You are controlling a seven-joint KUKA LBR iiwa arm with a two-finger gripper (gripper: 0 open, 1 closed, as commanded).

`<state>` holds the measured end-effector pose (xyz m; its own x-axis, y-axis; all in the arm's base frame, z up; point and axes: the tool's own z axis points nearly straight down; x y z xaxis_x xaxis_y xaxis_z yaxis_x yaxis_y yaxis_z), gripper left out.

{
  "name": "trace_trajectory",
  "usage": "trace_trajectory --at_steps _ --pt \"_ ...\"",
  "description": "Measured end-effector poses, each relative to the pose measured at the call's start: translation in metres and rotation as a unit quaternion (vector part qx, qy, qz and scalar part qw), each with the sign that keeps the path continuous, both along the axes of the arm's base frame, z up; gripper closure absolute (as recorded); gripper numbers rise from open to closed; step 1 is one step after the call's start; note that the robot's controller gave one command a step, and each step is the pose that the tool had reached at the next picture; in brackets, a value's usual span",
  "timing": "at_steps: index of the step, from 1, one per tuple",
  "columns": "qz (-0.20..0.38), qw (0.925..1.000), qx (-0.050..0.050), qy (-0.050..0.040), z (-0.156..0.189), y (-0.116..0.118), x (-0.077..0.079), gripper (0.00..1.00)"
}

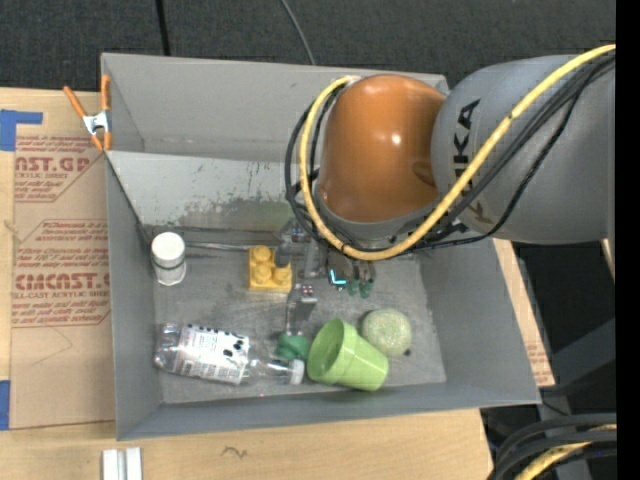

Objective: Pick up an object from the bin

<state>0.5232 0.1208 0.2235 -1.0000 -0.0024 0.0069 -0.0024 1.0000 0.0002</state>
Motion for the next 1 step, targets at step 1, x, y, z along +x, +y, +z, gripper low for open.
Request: trace_trajectory --at_steps 1 --pt "-0.001 1.0 0.0 -0.004 0.0043 -0.0007 0.0017 0.0"
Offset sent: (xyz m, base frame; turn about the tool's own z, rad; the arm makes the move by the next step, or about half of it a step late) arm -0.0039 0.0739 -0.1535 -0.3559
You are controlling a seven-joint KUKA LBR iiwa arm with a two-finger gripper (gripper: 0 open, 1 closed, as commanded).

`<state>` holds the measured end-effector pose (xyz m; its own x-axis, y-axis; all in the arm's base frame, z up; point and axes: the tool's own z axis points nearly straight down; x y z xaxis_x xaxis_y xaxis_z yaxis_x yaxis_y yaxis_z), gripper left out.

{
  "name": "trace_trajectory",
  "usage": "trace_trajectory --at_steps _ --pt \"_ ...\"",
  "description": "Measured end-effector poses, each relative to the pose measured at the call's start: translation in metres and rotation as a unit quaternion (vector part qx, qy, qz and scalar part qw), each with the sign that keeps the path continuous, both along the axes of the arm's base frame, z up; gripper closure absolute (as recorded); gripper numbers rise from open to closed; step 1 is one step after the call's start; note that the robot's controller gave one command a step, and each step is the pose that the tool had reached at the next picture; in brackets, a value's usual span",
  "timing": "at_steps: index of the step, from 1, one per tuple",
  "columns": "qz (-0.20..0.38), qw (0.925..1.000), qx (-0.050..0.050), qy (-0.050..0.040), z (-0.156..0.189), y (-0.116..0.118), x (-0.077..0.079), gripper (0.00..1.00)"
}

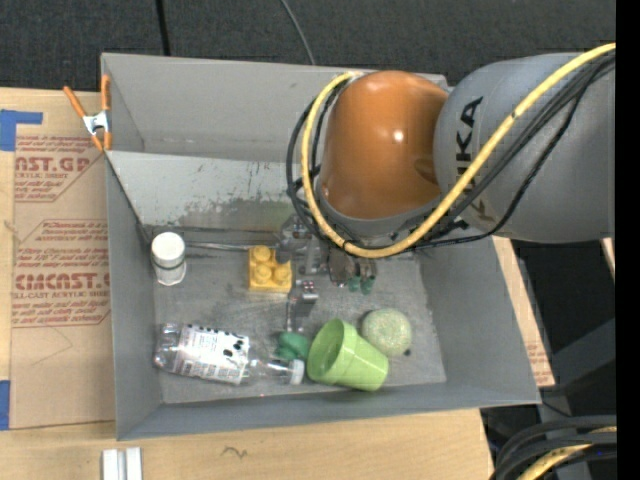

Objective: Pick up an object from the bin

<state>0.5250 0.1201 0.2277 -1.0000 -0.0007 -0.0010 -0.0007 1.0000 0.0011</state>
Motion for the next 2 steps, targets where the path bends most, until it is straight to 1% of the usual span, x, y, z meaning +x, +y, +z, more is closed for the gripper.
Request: trace_trajectory --at_steps 1,2 --pt "0.065 0.9979 0.0 -0.0015 -0.057 0.027 -0.001 0.0" --pt "0.088 0.9961 0.001 -0.0007 -0.068 0.097 -0.006 0.0"
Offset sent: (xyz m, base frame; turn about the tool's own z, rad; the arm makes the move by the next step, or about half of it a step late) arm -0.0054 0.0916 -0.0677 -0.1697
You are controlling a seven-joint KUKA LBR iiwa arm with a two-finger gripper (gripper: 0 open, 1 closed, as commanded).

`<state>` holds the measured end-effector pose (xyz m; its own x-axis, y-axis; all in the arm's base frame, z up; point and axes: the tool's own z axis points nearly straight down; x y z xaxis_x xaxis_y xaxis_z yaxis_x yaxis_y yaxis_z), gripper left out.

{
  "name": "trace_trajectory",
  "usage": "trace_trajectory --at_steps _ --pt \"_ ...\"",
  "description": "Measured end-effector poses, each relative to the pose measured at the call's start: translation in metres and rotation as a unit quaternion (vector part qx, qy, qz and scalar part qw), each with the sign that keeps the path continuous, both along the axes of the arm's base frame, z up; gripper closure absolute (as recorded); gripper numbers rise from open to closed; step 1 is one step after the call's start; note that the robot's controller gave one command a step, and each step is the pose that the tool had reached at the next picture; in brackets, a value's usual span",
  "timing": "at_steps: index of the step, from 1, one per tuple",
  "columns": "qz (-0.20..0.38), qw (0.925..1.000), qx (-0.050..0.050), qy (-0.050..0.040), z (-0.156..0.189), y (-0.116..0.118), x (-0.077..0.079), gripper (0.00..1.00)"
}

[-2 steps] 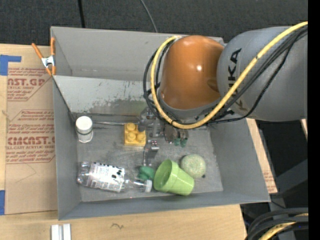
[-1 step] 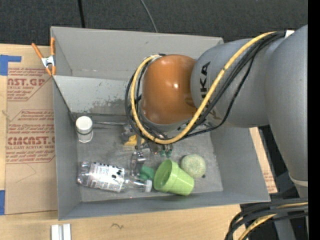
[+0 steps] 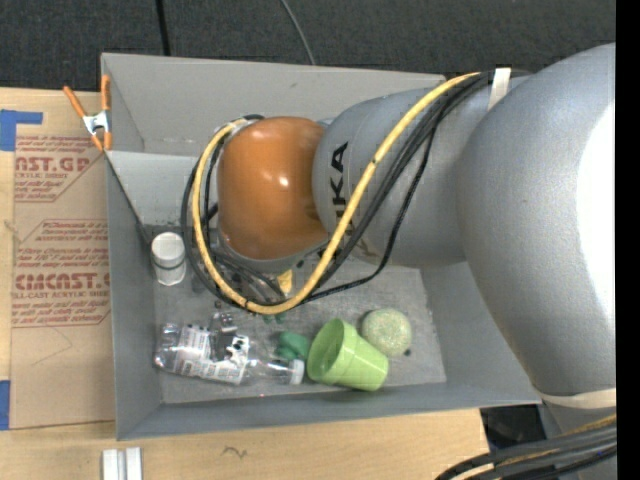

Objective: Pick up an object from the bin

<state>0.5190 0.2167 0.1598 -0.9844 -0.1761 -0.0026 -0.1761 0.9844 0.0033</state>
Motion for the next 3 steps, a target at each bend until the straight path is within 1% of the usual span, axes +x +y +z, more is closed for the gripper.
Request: trace_trajectory --at_steps 1,2,3 --pt "0.041 0.9991 -0.002 0.0006 -0.021 -0.011 -0.027 0.0" --pt "0.042 0.9991 0.0 -0.0018 -0.084 0.001 -0.035 0.0" --pt "0.04 0.9992 -0.001 -0.0005 -0.08 0.0 -0.035 1.0"
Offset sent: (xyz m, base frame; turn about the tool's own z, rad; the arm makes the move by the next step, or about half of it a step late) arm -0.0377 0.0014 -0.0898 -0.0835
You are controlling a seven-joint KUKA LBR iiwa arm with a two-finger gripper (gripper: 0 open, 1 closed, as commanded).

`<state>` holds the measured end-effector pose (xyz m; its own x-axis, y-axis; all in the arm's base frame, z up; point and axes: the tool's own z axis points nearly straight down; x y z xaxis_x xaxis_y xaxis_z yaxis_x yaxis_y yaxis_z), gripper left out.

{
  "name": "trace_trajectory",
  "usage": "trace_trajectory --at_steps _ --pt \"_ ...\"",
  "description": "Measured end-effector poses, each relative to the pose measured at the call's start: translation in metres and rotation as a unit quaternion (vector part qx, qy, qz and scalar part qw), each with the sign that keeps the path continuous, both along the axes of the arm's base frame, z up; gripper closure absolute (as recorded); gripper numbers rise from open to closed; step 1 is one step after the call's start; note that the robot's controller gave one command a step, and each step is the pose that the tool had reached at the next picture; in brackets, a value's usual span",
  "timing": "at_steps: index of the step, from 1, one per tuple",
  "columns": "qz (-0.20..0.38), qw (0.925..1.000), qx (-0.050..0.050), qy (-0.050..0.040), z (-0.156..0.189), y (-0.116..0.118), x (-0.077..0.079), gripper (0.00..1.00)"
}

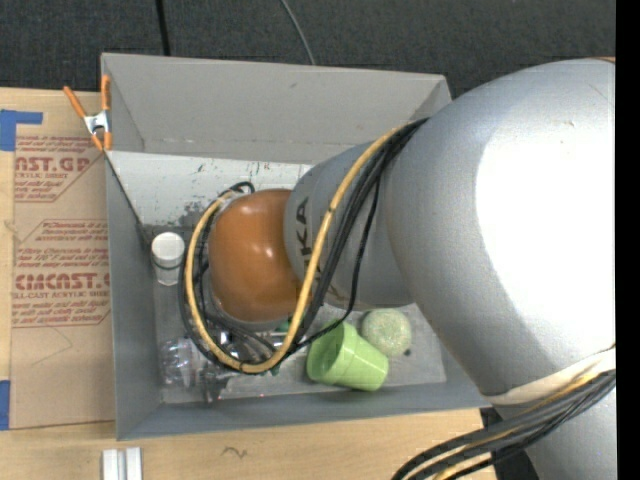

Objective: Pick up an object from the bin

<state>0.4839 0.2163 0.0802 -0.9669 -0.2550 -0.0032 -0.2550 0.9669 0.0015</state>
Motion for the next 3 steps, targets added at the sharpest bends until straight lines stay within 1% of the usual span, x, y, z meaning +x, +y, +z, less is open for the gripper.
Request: trace_trajectory --at_steps 2,3 --pt "0.0 1.0 -0.001 0.0015 0.002 0.0 -0.001 1.0" --pt "0.0 1.0 -0.001 0.0026 0.01 0.0 -0.001 1.0"
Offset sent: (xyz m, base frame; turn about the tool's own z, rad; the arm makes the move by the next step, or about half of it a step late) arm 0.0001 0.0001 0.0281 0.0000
